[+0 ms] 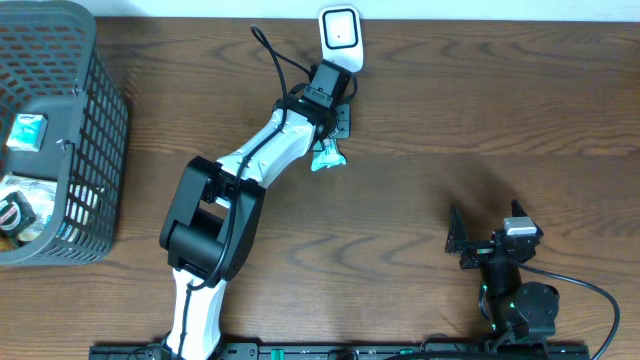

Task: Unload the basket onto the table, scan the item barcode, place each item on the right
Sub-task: 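Hold the green packet under the white scanner with the left gripper, then release the green packet onto the table below the scanner, then reach the left gripper into the basket and grasp the cream snack packet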

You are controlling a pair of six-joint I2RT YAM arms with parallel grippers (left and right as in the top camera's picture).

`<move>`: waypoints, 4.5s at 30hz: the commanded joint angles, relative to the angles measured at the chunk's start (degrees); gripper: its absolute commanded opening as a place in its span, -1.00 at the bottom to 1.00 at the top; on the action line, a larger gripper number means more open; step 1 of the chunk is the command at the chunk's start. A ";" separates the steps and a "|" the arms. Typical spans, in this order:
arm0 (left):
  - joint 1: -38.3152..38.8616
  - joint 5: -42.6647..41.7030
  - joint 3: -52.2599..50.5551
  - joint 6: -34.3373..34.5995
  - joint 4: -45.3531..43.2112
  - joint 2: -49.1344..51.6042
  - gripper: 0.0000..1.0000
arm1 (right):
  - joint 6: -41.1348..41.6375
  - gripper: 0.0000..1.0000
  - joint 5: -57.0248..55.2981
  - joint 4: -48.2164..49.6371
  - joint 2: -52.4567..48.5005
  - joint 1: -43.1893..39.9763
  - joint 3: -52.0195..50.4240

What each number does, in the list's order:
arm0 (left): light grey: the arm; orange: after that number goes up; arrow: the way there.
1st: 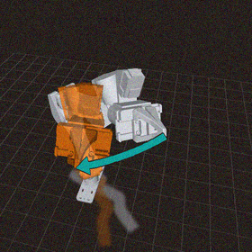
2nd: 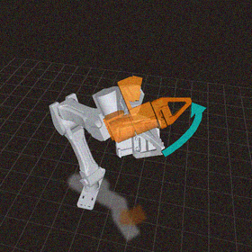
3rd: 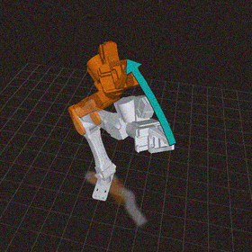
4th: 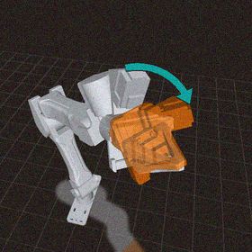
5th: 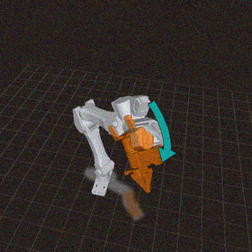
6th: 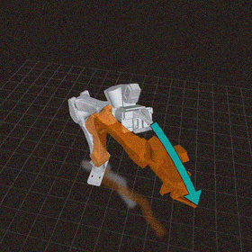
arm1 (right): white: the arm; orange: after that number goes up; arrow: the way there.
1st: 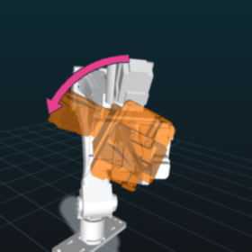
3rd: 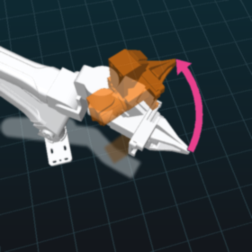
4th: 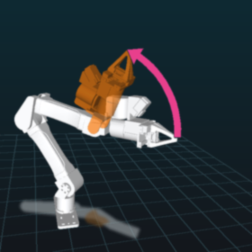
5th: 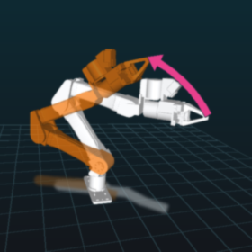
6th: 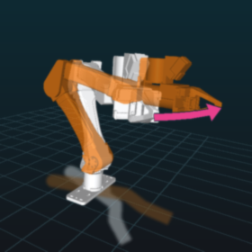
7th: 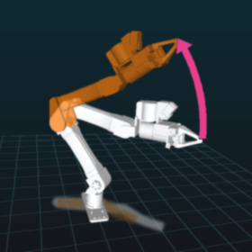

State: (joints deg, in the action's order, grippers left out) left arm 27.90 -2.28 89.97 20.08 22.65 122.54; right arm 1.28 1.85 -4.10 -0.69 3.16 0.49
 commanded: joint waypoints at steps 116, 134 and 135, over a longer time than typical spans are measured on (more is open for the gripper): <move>-60.13 10.95 -0.87 -0.90 19.78 -37.57 0.58 | 0.81 0.99 -0.17 -0.17 0.37 0.22 -0.17; -62.60 11.52 -0.87 10.75 33.14 -20.02 0.59 | 0.81 0.98 -0.20 -0.17 0.37 0.22 -0.17; -62.62 12.50 -0.87 10.91 33.55 -19.19 0.58 | 0.81 0.99 -0.20 -0.17 0.37 0.22 -0.17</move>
State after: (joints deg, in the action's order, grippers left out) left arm -34.39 8.01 89.56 28.60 55.46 100.92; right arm 1.26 1.85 -4.08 -0.69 3.16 0.49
